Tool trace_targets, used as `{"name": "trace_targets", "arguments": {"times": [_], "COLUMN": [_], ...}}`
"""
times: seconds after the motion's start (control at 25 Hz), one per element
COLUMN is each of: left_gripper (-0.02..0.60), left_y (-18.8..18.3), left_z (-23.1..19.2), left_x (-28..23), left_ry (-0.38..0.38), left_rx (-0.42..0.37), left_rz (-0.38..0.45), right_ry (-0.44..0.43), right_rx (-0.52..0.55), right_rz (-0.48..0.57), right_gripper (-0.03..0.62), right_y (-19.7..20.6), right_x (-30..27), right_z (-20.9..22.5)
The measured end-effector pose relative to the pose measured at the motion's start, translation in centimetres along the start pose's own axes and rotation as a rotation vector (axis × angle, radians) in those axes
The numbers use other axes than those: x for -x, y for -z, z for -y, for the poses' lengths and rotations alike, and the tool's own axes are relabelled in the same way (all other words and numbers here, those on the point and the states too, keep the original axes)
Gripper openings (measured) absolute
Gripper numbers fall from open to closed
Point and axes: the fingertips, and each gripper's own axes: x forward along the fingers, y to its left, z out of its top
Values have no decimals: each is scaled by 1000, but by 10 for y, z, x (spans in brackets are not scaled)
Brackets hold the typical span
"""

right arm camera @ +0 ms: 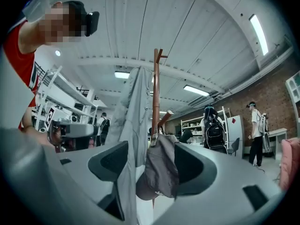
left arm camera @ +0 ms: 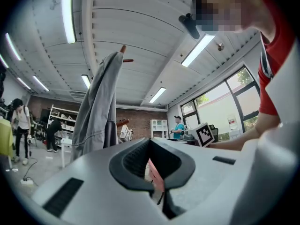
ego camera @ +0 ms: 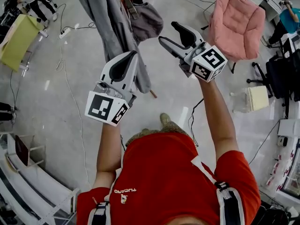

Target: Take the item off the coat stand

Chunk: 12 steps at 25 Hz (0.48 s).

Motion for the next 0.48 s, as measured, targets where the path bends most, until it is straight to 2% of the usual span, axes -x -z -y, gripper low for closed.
{"name": "trace_targets", "arguments": {"times": [0.28,0.48], "left_gripper": [9,9], "left_y": [7,15], "left_z": [-32,-37], "left_x": [-40,-53], "left_ry": [-139,-239], "left_rx": [6,1], "left_rz": [-7,-29], "right_ry": [-156,-296], "right_rx": [10,-1], "right_rz": [-90,-137], "right_gripper": [321,328], "right_y": [25,45], "right_x": [-53,-85], "right_z": [49,60]}}
